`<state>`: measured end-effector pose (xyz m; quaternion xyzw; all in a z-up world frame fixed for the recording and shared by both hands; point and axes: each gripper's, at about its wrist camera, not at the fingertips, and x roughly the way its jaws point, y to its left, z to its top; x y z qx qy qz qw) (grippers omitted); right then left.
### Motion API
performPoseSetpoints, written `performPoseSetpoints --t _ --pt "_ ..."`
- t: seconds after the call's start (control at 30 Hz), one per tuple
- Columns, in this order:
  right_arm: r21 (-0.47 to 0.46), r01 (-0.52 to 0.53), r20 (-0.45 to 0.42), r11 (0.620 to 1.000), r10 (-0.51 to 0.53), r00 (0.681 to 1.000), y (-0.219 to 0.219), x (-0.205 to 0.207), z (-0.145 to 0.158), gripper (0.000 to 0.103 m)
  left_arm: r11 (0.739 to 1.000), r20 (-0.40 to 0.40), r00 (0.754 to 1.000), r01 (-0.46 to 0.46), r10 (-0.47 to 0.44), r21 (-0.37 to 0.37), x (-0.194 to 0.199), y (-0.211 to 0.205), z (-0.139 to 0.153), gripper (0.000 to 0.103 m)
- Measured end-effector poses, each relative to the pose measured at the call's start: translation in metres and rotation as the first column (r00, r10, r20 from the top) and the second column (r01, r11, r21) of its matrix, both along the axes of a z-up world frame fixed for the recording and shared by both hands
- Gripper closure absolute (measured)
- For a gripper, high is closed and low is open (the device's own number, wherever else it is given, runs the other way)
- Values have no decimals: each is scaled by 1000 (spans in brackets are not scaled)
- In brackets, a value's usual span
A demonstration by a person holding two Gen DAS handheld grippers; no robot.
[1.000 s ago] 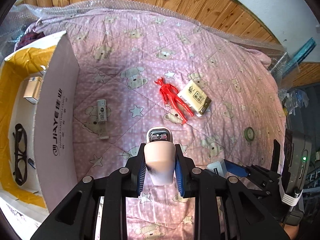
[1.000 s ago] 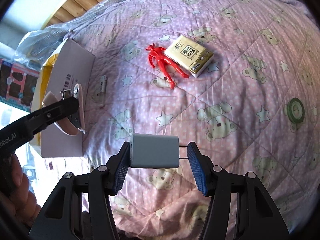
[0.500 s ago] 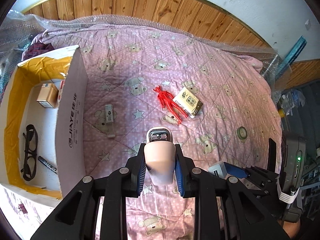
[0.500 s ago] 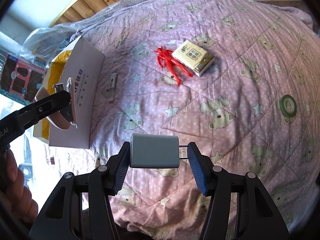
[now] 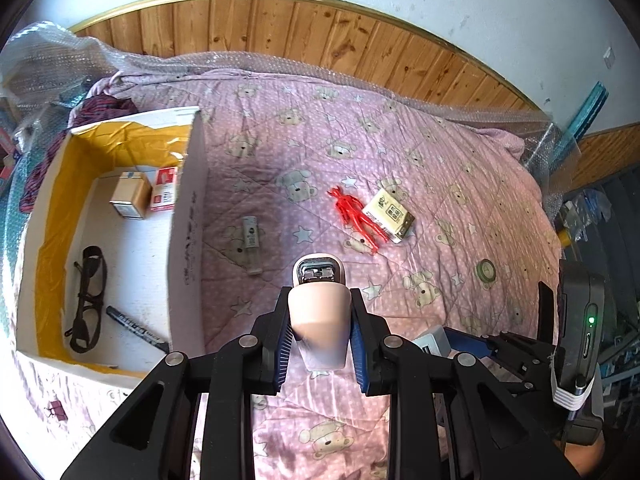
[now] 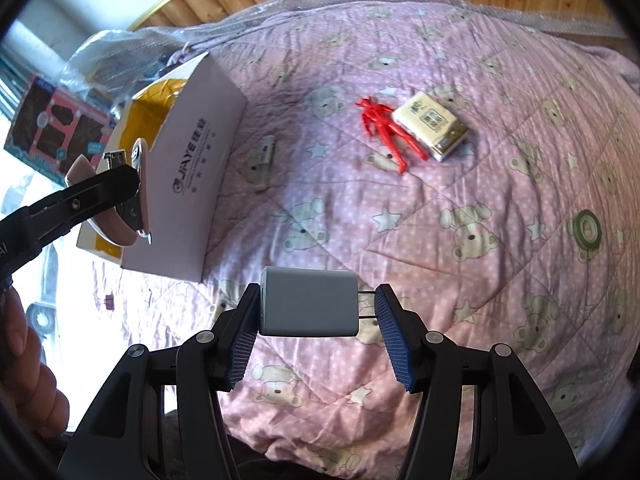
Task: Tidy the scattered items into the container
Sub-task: 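Lift and carry the pink object and white plug over the white box with both tools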
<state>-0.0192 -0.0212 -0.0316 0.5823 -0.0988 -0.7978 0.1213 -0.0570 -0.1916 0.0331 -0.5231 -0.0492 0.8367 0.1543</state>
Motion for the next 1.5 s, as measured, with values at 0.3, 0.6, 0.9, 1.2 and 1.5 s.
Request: performPoseSetpoints --t 0.3,0.6,0.9,1.2,1.5 --pt "17 -71 -30 997 72 997 -28 4 10 44 998 -37 998 -56 56 6 13 -29 12 76" --pt "40 -142 -67 989 145 987 -55 5 23 44 993 -61 991 -116 117 23 24 -61 21 76" --pt "60 -214 -109 975 219 970 -81 6 39 44 985 -71 982 -171 173 39 31 -87 26 76" --pt "59 -266 -147 962 272 951 -102 6 56 44 972 -73 970 -229 233 56 38 -111 29 76" --pt "55 -308 -176 950 313 933 -121 3 71 43 957 -67 956 -282 287 72 40 -134 30 76"
